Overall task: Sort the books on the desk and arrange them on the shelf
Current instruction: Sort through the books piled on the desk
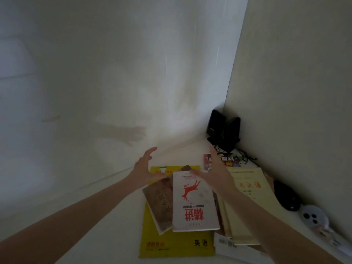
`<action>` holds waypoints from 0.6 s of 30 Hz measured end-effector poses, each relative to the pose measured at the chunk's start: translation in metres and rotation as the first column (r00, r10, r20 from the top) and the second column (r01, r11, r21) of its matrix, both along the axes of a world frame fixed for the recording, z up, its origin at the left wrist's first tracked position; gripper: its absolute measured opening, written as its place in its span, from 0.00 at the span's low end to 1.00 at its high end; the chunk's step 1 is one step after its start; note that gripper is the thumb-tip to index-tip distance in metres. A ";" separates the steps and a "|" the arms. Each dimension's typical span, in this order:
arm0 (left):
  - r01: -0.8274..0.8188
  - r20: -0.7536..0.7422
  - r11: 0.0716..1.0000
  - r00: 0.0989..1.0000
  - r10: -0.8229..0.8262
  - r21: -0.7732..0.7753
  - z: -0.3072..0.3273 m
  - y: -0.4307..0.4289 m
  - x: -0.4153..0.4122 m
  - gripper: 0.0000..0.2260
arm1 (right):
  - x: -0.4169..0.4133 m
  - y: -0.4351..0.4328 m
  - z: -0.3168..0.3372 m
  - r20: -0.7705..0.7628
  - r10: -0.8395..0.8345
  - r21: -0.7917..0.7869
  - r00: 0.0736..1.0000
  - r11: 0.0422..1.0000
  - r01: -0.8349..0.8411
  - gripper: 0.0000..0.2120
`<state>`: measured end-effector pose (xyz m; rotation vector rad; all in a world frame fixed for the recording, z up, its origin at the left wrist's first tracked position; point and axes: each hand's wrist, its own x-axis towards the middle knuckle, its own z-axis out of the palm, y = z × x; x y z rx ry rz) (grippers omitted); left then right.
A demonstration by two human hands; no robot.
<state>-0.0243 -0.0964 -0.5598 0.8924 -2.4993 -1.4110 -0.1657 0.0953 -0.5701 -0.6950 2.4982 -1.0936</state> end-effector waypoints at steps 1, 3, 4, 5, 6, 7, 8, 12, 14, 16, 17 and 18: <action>0.012 -0.032 1.000 0.999 -0.012 -0.002 0.013 0.001 -0.002 0.43 | 0.001 -0.001 0.010 0.002 0.003 -0.066 1.000 0.998 -0.003 0.54; 0.034 -0.065 0.999 0.997 -0.035 -0.014 0.040 0.000 -0.003 0.41 | 0.002 -0.002 0.033 -0.005 0.015 -0.169 1.000 0.986 -0.016 0.56; 0.042 -0.082 0.999 0.996 -0.043 -0.013 0.054 -0.001 -0.002 0.40 | 0.004 -0.002 0.047 -0.019 0.028 -0.196 0.999 0.980 -0.031 0.56; 0.047 -0.106 0.999 0.993 -0.047 -0.009 0.068 -0.001 -0.001 0.39 | 0.004 -0.002 0.059 -0.031 0.038 -0.212 0.999 0.976 -0.044 0.56; 0.047 -0.129 0.999 0.991 -0.048 -0.009 0.083 -0.001 0.001 0.39 | 0.005 -0.001 0.072 -0.049 0.044 -0.227 0.998 0.972 -0.054 0.55; 0.050 -0.152 0.999 0.987 -0.051 -0.015 0.097 0.000 0.003 0.39 | 0.005 -0.001 0.084 -0.059 0.048 -0.243 0.997 0.968 -0.061 0.55; 0.053 -0.175 0.998 0.983 -0.055 -0.021 0.112 0.002 0.004 0.39 | 0.006 0.000 0.097 -0.059 0.051 -0.257 0.997 0.964 -0.064 0.56; 0.055 -0.277 0.997 0.959 -0.067 -0.051 0.166 0.013 0.013 0.39 | 0.014 0.000 0.148 -0.061 0.060 -0.323 0.996 0.943 -0.076 0.58; 0.064 -0.322 0.995 0.943 -0.084 -0.072 0.192 0.019 0.018 0.38 | 0.019 0.001 0.175 -0.054 0.077 -0.364 0.996 0.927 -0.091 0.57; 0.070 -0.358 0.992 0.928 -0.102 -0.100 0.218 0.023 0.025 0.39 | 0.025 0.002 0.201 -0.072 0.096 -0.400 0.993 0.909 -0.117 0.56; 0.072 -0.372 0.990 0.922 -0.112 -0.120 0.230 0.026 0.028 0.39 | 0.029 0.003 0.215 -0.083 0.101 -0.418 0.991 0.900 -0.127 0.55; 0.070 -0.386 0.987 0.915 -0.120 -0.142 0.242 0.028 0.032 0.39 | 0.035 0.005 0.229 -0.083 0.105 -0.439 0.991 0.889 -0.131 0.54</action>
